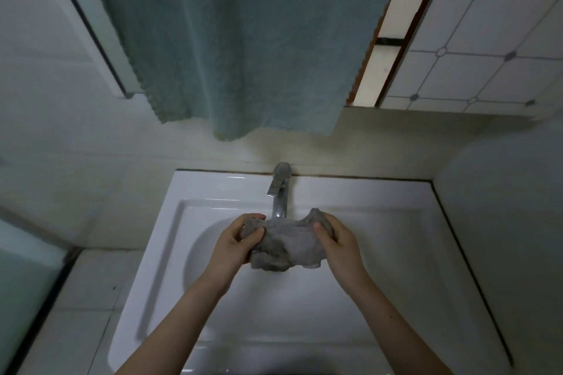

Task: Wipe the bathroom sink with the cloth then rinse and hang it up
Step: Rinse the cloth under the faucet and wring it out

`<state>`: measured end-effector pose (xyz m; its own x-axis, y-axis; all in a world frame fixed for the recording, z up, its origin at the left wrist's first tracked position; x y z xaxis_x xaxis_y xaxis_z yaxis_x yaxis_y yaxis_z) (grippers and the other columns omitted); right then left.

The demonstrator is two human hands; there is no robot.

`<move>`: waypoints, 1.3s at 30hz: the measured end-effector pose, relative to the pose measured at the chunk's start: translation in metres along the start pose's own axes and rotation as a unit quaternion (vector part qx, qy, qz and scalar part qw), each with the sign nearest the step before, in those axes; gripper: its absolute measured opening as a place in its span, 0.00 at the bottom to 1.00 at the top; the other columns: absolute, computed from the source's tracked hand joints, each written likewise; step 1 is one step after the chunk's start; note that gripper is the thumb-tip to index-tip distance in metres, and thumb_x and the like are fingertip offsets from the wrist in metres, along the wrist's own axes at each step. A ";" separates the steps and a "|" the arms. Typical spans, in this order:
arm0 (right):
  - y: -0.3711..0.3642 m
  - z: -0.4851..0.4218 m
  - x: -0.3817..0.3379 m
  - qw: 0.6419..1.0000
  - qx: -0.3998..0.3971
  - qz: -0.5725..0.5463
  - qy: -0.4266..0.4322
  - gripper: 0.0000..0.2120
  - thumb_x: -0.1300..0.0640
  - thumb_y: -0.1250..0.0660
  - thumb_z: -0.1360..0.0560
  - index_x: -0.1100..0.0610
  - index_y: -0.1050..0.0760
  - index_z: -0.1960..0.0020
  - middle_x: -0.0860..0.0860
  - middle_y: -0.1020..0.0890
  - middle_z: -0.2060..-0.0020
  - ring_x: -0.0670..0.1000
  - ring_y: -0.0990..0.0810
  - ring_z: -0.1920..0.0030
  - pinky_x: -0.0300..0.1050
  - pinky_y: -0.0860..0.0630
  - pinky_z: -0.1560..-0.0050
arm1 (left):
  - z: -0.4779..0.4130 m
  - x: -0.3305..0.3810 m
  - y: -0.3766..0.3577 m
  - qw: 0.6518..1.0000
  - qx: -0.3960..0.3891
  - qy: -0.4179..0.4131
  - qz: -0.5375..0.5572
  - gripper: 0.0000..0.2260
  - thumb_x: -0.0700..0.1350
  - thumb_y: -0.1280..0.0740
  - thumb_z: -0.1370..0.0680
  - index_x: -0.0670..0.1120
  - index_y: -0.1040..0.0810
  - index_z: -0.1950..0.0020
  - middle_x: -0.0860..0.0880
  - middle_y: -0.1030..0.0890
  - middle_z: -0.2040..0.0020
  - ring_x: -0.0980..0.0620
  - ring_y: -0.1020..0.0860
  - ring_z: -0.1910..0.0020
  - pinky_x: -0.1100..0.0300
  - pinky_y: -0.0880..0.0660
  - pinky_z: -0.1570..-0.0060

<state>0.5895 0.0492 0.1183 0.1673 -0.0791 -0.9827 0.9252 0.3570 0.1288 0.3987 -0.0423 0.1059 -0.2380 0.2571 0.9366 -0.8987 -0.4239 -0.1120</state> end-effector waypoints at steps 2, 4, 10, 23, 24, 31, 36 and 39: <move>-0.003 0.000 -0.001 1.000 -0.004 -0.021 0.001 0.11 0.63 0.37 0.22 0.49 0.20 0.50 0.45 0.16 0.58 0.44 0.18 0.56 0.35 0.24 0.57 | 0.004 0.001 0.001 0.999 0.021 -0.022 0.012 0.10 0.48 0.30 0.29 0.51 0.19 0.49 0.43 0.16 0.51 0.48 0.18 0.56 0.56 0.22 0.63; -0.005 -0.001 0.000 0.999 -0.005 -0.032 -0.002 0.09 0.64 0.38 0.22 0.53 0.21 0.51 0.48 0.17 0.60 0.45 0.20 0.59 0.37 0.25 0.60 | 0.006 0.005 0.004 0.998 0.036 -0.046 0.010 0.08 0.45 0.29 0.27 0.50 0.18 0.49 0.47 0.16 0.53 0.53 0.18 0.57 0.60 0.22 0.62; -0.005 -0.003 0.014 0.999 0.023 -0.038 0.005 0.13 0.66 0.40 0.21 0.53 0.21 0.48 0.49 0.17 0.52 0.43 0.19 0.53 0.32 0.26 0.54 | 0.005 0.016 -0.014 0.988 -0.068 0.033 0.135 0.10 0.43 0.36 0.24 0.42 0.16 0.57 0.45 0.16 0.57 0.50 0.18 0.55 0.59 0.23 0.54; 0.011 -0.009 0.027 0.997 -0.027 0.078 0.010 0.06 0.64 0.42 0.23 0.57 0.27 0.54 0.56 0.22 0.62 0.49 0.27 0.63 0.42 0.32 0.62 | 0.001 0.037 0.004 0.938 0.021 -0.102 -0.330 0.05 0.41 0.35 0.23 0.44 0.22 0.59 0.50 0.19 0.61 0.58 0.23 0.63 0.71 0.29 0.62; 0.008 -0.007 0.030 0.996 -0.042 0.084 0.005 0.05 0.61 0.44 0.25 0.59 0.30 0.55 0.58 0.25 0.63 0.48 0.30 0.64 0.43 0.35 0.63 | 0.001 0.039 0.000 0.944 0.019 -0.113 -0.308 0.06 0.40 0.36 0.22 0.43 0.24 0.59 0.48 0.20 0.61 0.58 0.24 0.63 0.70 0.29 0.62; -0.014 0.004 0.034 0.994 -0.090 -0.016 -0.052 0.07 0.57 0.44 0.32 0.58 0.33 0.55 0.52 0.30 0.60 0.44 0.29 0.64 0.33 0.28 0.60 | 0.001 0.044 -0.023 0.979 0.009 -0.083 -0.186 0.09 0.42 0.39 0.20 0.46 0.28 0.60 0.53 0.27 0.64 0.58 0.30 0.65 0.67 0.32 0.63; -0.025 0.012 0.036 0.985 -0.163 0.037 -0.051 0.13 0.49 0.39 0.30 0.45 0.25 0.46 0.54 0.27 0.58 0.51 0.26 0.58 0.43 0.30 0.55 | 0.002 0.052 -0.032 0.987 0.007 -0.089 -0.135 0.09 0.41 0.39 0.19 0.45 0.29 0.60 0.48 0.29 0.63 0.56 0.32 0.65 0.67 0.33 0.66; -0.025 0.005 0.026 0.994 -0.098 0.053 -0.007 0.01 0.52 0.31 0.26 0.48 0.21 0.55 0.49 0.23 0.66 0.45 0.25 0.65 0.38 0.31 0.64 | 0.003 0.055 -0.035 0.988 -0.001 -0.089 -0.126 0.09 0.41 0.39 0.20 0.45 0.29 0.60 0.47 0.29 0.63 0.54 0.32 0.65 0.64 0.33 0.66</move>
<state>0.5728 0.0334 0.0904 0.2658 -0.0442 -0.9630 0.8184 0.5383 0.2012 0.4181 -0.0158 0.1618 0.0625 0.1971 0.9784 -0.9216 -0.3649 0.1323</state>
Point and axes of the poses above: each hand's wrist, its own z-axis away from the middle knuckle, its own y-axis out of the back of the hand, x = y × z, the point moved 6 cm from there along -z, towards the middle knuckle
